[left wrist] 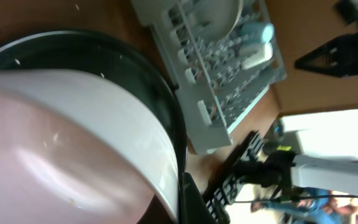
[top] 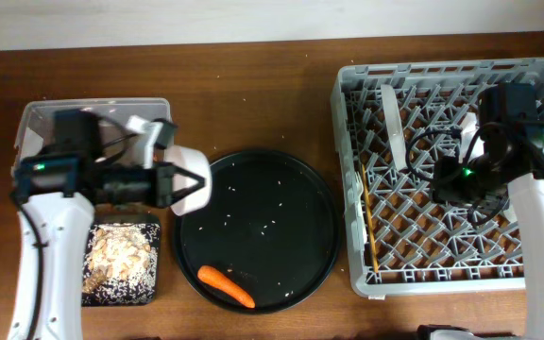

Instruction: Sort waste into correct bins and load items into the dishwasher rack

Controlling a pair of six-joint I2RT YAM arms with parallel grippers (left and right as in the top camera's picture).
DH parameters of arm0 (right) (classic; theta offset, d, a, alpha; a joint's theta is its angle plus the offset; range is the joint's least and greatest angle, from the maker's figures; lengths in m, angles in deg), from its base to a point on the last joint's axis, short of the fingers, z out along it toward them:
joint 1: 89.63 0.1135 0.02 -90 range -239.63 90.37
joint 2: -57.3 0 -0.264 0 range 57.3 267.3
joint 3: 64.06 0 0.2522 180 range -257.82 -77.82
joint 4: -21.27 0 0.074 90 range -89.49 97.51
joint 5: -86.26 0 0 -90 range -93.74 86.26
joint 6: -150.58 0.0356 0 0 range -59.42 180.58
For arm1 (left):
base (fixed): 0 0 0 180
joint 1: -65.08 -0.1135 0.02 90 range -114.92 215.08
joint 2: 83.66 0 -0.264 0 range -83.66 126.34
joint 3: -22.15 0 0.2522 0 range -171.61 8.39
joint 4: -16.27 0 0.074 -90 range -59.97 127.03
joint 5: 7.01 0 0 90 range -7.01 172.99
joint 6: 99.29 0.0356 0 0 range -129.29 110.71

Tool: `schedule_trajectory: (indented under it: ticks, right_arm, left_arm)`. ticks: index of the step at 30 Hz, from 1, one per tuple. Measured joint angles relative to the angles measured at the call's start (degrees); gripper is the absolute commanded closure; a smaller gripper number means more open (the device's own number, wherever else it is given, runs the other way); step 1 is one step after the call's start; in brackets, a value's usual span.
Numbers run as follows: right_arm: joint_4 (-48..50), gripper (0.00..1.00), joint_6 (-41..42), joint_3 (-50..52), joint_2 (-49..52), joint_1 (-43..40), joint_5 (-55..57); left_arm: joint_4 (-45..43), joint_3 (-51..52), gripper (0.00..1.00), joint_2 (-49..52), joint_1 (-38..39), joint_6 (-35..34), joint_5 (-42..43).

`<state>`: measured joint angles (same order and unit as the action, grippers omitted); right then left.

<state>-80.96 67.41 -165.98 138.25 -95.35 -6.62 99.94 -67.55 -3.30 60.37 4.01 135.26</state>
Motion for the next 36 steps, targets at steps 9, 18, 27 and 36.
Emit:
schedule_trajectory:
  ticks: [9,18,27,36]
  right_arm:
    - [-0.04,0.47,0.0,0.0,0.0,0.0,-0.79]
    - [-0.04,0.47,-0.31,0.0,0.0,0.0,-1.97]
    - [-0.07,0.47,-0.59,0.0,0.0,0.0,-2.4]
    - [-0.04,0.47,-0.61,0.0,0.0,0.0,-2.6]
  left_arm:
    - [-7.37,-0.35,1.0,0.92,24.59,-13.4,-31.82]
    - [-12.2,-0.35,1.0,16.04,36.35,-16.39,-46.66]
    - [-12.59,-0.35,0.69,24.72,36.68,-17.88,-49.18]
    - [-9.44,-0.7,0.57,24.72,36.68,-19.47,-49.75]
